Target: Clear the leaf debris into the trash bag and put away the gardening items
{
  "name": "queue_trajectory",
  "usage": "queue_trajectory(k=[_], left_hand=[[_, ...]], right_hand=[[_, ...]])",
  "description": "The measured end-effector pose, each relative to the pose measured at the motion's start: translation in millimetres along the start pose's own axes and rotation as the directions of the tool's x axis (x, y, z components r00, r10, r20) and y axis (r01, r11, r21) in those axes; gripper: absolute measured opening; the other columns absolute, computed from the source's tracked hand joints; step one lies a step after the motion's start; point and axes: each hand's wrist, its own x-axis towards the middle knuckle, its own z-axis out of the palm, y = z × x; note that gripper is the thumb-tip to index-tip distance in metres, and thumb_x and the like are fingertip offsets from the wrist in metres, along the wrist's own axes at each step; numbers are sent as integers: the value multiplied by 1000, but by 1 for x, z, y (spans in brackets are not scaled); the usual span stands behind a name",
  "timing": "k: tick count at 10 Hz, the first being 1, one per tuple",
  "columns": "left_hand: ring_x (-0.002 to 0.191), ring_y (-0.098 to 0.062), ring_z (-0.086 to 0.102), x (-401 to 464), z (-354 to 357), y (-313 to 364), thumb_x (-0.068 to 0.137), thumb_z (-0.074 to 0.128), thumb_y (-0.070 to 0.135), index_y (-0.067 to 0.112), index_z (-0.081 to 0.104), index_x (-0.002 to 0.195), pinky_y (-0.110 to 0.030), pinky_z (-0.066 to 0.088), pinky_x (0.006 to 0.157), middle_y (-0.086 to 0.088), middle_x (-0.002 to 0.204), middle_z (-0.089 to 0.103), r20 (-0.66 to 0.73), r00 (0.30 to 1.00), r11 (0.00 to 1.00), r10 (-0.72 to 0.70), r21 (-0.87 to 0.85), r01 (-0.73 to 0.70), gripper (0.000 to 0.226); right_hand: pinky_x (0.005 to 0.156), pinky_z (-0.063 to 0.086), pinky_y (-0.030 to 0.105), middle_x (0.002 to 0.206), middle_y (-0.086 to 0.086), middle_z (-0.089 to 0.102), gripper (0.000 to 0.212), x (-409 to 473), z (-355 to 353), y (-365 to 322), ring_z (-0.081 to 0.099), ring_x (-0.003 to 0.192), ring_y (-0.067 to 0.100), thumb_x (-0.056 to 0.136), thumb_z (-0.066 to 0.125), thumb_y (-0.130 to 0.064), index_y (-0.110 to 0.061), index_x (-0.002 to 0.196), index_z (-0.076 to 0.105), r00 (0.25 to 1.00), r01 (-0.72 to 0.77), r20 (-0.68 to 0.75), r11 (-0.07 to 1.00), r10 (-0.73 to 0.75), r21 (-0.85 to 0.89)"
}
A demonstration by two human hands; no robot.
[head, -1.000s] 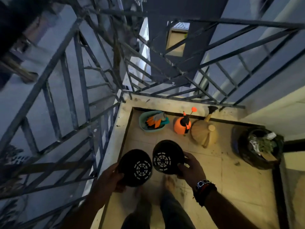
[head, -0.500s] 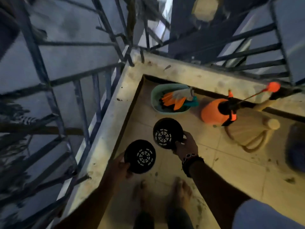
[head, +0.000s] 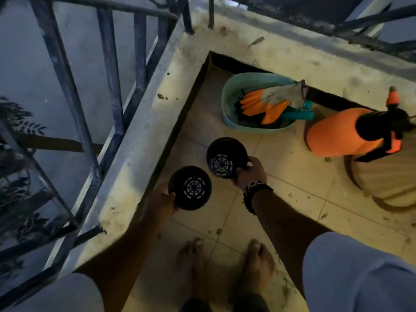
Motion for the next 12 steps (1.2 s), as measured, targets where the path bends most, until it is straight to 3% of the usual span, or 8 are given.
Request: queue_trajectory(k=[2,4,7,8,9,10,11,12], left_hand=[[87,-30,68,30,4,-3,96,58,24,26,56,138,-26,50,53,-15,117,66,-41,999,987,-16,161,22,42],[104,-34,65,45,5,-13,94,61,24,21,53,141,-41,57,77,-16,127,64,-65,996,952,62,303,-40,48],[106,-33,62,49,16,-26,95,61,18,18,55,139,-31,44,73,-15,124,64,-56,993,952,104,294,-83,45],[101,-36,65,49,19,-30,94,61,29,20,54,140,-38,54,79,-14,123,64,-27,994,967,110,235,-101,48],[108,-35,65,47,22,-36,87,62,42,26,45,145,-57,54,90,-15,127,64,-23,997,990,78,118,-75,62],[122,-33,57,24,24,-19,98,60,28,22,33,153,-45,49,98,-12,133,61,-90,992,984,85,163,-69,62],[130,-34,51,4,24,-7,99,58,27,19,27,156,-44,44,100,-15,143,53,-147,983,988,113,121,-95,65],[133,-34,48,-30,17,14,98,58,28,16,26,155,-44,41,103,-17,148,48,-201,975,995,95,44,-88,66]], right_hand=[[80,58,47,103,9,68,41,28,25,-3,69,90,31,65,57,-35,-38,105,47,1000,17,9,1000,-17,-1],[82,58,48,106,8,67,40,39,38,-7,69,93,29,65,57,-34,-41,101,42,999,36,31,999,-37,41],[85,57,46,113,7,64,38,44,40,-5,67,99,29,69,59,-25,-50,90,39,994,79,71,994,-84,69],[86,57,47,113,8,65,38,57,45,6,67,100,30,65,60,-27,-54,85,42,992,63,101,988,-78,143],[81,57,44,96,7,68,29,29,31,-4,67,89,33,73,61,-28,-47,88,45,991,11,128,979,-38,202],[58,34,28,54,1,56,22,2,14,-13,42,59,24,95,47,-34,-19,80,47,990,-11,138,959,-29,284],[57,27,27,50,1,55,23,-9,0,-15,44,50,22,99,40,-35,-17,88,49,968,-177,251,769,22,614],[59,30,28,58,2,60,17,-37,-24,-34,49,55,24,102,34,-32,-22,100,48,960,-212,276,757,44,618]])
